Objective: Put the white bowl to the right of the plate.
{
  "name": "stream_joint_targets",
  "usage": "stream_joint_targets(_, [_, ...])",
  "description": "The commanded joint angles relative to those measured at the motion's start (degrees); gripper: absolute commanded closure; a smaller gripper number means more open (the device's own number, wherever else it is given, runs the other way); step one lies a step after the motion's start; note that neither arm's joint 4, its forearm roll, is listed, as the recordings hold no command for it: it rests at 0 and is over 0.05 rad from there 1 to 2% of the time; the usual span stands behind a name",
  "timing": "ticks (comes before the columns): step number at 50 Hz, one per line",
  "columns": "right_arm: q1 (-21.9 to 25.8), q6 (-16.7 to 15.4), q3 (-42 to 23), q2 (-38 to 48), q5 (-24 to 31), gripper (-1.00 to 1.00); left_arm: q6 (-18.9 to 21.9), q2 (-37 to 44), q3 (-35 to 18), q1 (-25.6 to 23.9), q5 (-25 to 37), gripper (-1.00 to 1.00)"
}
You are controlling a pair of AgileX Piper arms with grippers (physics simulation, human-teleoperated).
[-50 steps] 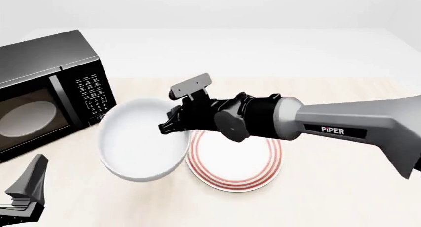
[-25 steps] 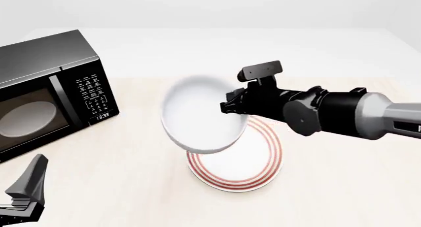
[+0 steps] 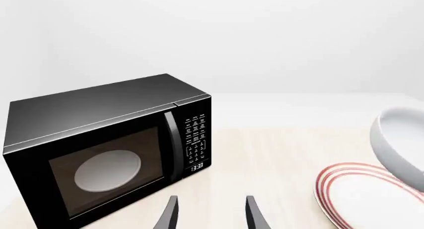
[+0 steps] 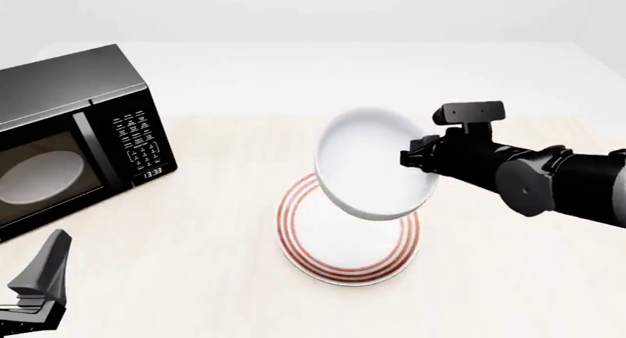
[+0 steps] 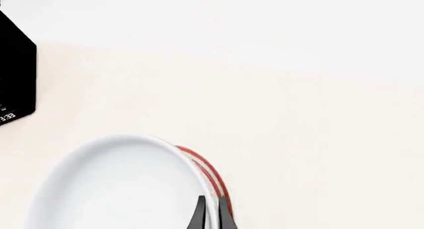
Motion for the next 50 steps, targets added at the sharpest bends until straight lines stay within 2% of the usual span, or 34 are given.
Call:
stream_joint_targets(1, [-7.93, -0.54, 4.41, -3.38, -0.44, 1.00, 0.00, 0.00, 0.00, 0.00, 0.00, -1.00])
stream_joint_targets(20, [-19.26, -0.55, 9.88, -5.79, -2.42, 1.00, 0.00, 0.00, 0.00, 0.00, 0.00, -1.00])
stream_joint_targets(34, [-25.74, -0.38, 11.66, -2.72, -5.00, 1.00, 0.00, 0.00, 0.00, 0.00, 0.00, -1.00])
stream_joint_targets(41, [-28.44, 0.11, 12.37, -5.40, -3.61, 1.00, 0.00, 0.00, 0.00, 0.00, 0.00, -1.00])
stream_joint_targets(50, [-32.12, 0.56, 14.07, -5.43, -5.09, 1.00, 0.00, 0.00, 0.00, 0.00, 0.00, -1.00])
